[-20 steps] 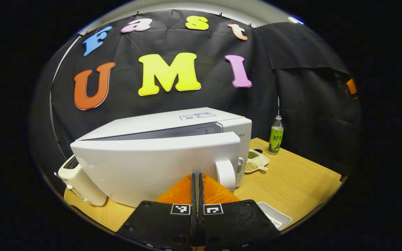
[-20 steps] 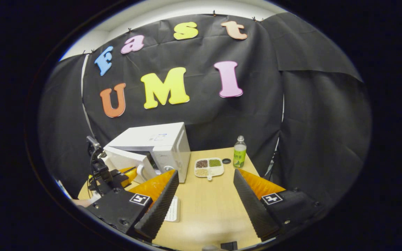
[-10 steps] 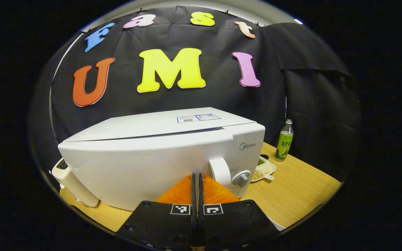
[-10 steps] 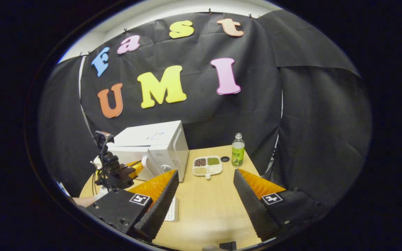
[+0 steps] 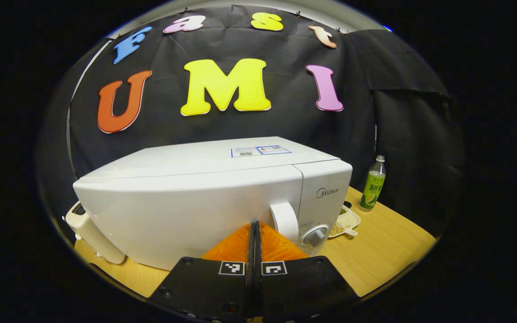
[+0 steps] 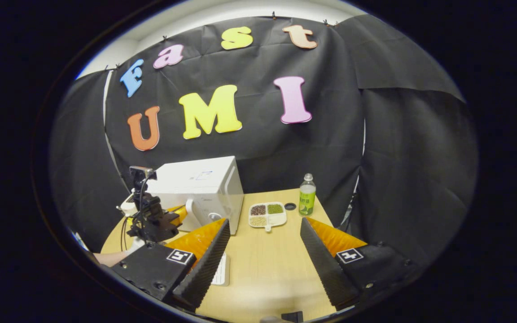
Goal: Open the microwave oven with the left hand, put the food in, and close the microwave oven.
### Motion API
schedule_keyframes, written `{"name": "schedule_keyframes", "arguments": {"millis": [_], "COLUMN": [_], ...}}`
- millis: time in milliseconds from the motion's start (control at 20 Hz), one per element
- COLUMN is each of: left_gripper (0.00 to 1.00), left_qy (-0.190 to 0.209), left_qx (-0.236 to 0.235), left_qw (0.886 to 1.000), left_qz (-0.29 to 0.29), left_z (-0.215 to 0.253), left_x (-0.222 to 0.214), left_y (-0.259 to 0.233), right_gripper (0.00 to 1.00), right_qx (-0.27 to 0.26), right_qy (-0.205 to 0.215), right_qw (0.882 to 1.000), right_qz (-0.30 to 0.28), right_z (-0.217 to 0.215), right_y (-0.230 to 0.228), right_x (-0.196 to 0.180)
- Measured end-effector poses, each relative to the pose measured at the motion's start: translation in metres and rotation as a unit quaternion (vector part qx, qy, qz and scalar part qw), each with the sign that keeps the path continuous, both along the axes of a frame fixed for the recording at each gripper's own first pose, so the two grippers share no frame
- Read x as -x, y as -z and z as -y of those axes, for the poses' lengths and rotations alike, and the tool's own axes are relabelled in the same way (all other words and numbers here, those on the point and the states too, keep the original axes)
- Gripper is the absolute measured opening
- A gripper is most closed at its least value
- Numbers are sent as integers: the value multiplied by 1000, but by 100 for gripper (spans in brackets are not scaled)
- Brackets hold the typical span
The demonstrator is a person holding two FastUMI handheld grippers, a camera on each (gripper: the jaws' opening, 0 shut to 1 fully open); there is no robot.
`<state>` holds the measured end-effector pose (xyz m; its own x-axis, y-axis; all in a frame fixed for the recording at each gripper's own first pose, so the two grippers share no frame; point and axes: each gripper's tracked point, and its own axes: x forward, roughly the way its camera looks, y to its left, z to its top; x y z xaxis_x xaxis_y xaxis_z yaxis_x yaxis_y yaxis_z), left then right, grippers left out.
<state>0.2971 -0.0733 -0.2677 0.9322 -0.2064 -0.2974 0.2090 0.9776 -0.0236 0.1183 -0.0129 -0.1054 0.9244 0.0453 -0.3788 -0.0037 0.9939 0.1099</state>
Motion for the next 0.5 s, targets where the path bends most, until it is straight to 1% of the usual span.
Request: {"name": "schedule_keyframes", "arguments": {"millis": [50,100,150,200,300,350,400,450,500], "left_gripper": [0,0,0,0,0,0,31,62,93], "left_qy": [0,-4,-5,-9,-18,-13,-10,-15,-14], "left_qx": [-4,-6,-6,-8,-7,-5,-5,-15,-25], "left_qw": [1000,1000,1000,1000,1000,1000,1000,1000,999], "left_qz": [-6,-8,-6,-3,4,5,8,15,22], "left_z": [-1,-3,-6,-12,-24,-25,-27,-34,-39], "left_x": [3,6,9,14,24,29,34,34,44], "left_y": [2,2,-2,-6,-17,-22,-23,-26,-31], "right_gripper": [100,100,92,100,100,92,100,100,92], "right_qx": [1,3,2,-1,2,4,4,4,3], "right_qy": [-2,-3,-6,-7,-8,-9,-10,-9,-8], "right_qw": [1000,1000,1000,1000,1000,1000,1000,1000,999], "right_qz": [4,6,7,10,18,22,26,29,31], "right_z": [-3,-6,-9,-12,-18,-21,-26,-29,-33], "right_y": [-3,-5,-5,-8,-12,-14,-17,-18,-19], "right_x": [-1,-1,0,1,3,4,6,8,9]}}
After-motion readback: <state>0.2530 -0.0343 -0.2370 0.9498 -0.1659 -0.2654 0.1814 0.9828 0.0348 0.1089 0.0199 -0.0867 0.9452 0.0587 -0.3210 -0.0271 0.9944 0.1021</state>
